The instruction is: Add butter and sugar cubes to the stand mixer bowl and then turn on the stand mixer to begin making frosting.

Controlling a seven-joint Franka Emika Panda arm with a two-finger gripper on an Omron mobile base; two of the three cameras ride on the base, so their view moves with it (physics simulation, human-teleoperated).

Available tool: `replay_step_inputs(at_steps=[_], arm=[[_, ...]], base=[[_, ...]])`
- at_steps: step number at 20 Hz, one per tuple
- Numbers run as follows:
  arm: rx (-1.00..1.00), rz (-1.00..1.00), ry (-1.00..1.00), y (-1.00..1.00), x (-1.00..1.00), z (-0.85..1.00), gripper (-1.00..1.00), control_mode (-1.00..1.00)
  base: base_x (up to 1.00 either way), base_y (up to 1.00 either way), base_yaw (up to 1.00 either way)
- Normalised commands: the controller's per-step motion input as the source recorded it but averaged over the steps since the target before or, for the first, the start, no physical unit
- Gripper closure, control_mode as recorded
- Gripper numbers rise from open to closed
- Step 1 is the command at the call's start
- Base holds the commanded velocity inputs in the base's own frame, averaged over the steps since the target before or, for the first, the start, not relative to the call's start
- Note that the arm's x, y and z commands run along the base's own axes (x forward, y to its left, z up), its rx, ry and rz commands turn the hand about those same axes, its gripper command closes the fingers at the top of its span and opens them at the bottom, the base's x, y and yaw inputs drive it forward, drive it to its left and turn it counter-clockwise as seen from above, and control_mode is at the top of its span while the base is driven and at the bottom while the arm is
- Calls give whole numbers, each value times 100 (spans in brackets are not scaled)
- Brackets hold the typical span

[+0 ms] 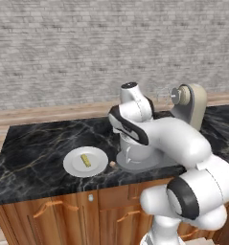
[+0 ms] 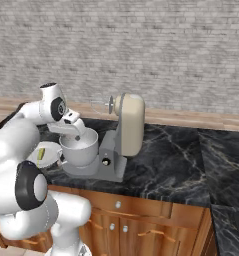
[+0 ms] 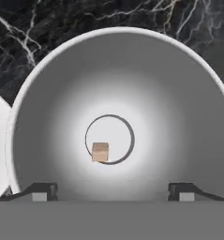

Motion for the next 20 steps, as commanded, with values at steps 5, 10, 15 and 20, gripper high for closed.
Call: replay_step_inputs(at_steps=[5, 10, 15, 20], arm=[[0, -12, -36, 43, -76, 69, -100, -100], [0, -23, -22, 57, -43, 12, -100, -100], [0, -41, -13, 70, -17, -2, -100, -100], [0, -41, -10, 61, 0, -5, -100, -100]], base=[[0, 0, 0], [0, 0, 0], [0, 0, 0], [0, 0, 0]])
